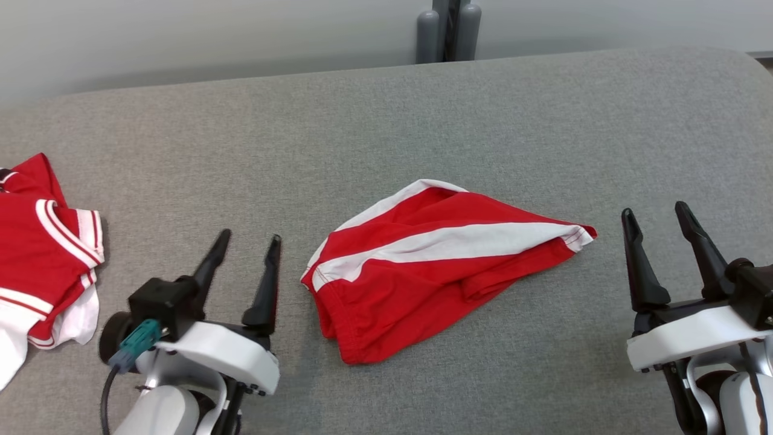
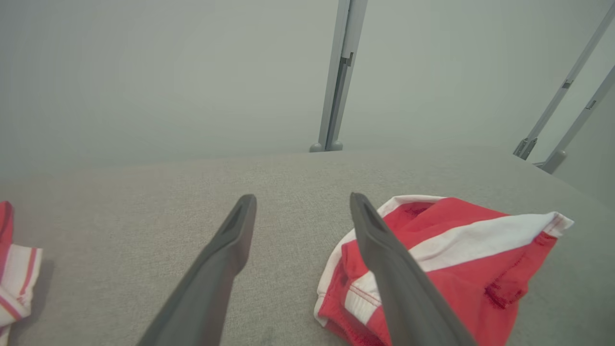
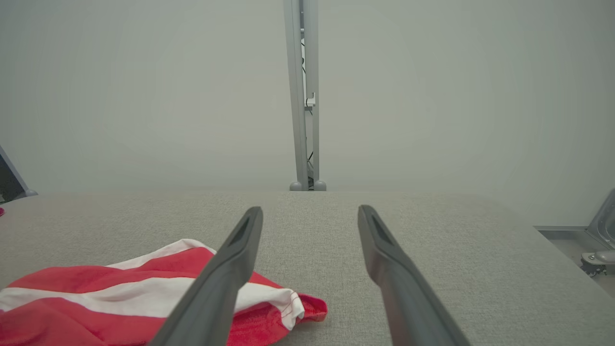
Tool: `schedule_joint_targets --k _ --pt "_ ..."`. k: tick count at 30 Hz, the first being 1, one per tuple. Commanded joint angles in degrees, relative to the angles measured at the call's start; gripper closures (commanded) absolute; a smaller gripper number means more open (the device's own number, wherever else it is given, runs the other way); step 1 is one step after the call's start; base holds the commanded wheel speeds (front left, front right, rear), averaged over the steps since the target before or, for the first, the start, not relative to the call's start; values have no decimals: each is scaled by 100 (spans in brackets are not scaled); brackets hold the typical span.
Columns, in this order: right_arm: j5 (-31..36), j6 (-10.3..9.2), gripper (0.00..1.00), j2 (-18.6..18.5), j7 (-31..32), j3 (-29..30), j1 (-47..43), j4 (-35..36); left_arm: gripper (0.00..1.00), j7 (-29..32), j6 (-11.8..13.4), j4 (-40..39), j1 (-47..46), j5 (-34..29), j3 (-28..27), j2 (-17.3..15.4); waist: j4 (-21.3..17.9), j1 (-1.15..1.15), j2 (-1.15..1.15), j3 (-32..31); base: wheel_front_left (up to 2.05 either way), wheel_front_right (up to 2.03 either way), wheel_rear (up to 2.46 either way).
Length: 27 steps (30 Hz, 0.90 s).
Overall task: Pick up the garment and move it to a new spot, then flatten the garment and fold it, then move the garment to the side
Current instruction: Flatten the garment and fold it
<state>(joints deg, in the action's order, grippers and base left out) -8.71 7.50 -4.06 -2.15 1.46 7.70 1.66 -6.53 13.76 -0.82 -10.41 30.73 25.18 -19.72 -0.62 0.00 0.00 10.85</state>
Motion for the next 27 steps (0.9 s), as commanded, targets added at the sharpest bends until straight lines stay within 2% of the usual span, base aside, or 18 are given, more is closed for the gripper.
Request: schedule_joint_targets --k 1,7,15,16,17,18,19,27 --pt "-38 -2 0 -7 18 -6 39 -1 0 121 -81 42 -79 73 62 -9 -34 0 0 44 0 0 0" --pt "-82 -3 0 11 -43 -174 55 -145 0 1073 -486 355 -232 589 404 81 -198 0 0 147 0 0 0" --pt "-137 -2 0 50 -123 -202 92 -322 0 1449 -650 580 -334 856 467 63 -395 0 0 309 0 0 0" --pt "-138 -2 0 54 -132 -193 94 -337 42 1486 -675 583 -337 886 471 57 -406 0 0 324 0 0 0" --pt "-142 -2 0 57 -139 -190 96 -344 57 1495 -686 580 -344 896 471 43 -415 0 0 335 0 0 0" --pt "-149 -2 0 60 -132 -185 99 -355 84 1492 -702 572 -352 904 469 27 -424 0 0 352 0 0 0" --pt "-153 -2 0 60 -121 -184 104 -370 100 1479 -715 560 -364 907 464 20 -432 0 0 369 0 0 0" --pt "-169 -2 0 -164 -38 -395 348 -741 100 1364 -683 440 -473 755 479 -29 -346 0 0 484 0 0 0"
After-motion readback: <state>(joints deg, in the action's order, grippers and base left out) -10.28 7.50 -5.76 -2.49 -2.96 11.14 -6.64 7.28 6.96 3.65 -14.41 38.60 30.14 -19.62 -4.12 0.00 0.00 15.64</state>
